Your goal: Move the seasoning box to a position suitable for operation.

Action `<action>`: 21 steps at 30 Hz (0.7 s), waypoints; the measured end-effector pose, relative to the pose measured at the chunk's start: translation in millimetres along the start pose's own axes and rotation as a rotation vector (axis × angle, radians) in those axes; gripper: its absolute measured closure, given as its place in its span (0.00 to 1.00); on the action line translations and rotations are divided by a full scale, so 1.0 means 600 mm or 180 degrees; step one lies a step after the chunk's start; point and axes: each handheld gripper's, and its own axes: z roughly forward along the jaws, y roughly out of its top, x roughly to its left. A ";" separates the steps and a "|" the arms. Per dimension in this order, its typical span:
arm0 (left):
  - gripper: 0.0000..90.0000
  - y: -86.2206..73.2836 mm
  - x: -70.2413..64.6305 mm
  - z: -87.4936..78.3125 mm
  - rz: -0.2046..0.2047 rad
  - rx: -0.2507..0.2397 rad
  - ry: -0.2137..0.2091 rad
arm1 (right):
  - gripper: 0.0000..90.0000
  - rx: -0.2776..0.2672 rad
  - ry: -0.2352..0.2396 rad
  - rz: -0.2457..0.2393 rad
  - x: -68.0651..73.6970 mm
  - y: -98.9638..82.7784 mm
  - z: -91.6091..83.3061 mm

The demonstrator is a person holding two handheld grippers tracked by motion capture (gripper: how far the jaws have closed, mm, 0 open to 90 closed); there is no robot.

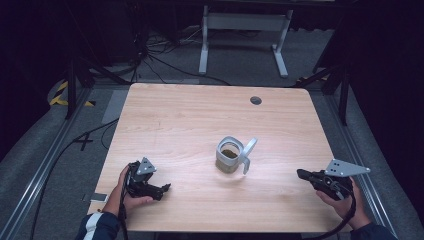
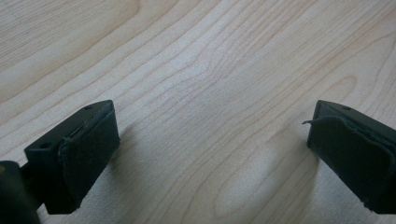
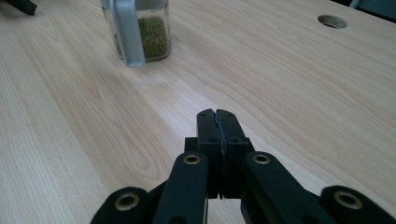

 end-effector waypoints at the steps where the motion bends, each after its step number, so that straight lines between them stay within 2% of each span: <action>1: 0.03 0.000 0.000 0.000 0.0000 0.0000 0.0000 | 1.00 0.0011 0.0003 -0.0023 0.001 0.003 0.001; 8: 0.03 0.000 0.000 0.000 0.0001 0.0001 0.0001 | 1.00 0.0004 0.0015 -0.0072 0.005 0.022 0.010; 21: 0.03 0.000 0.000 0.000 -0.0001 0.0001 0.0002 | 1.00 -0.0070 0.0127 -0.0189 0.024 0.073 0.033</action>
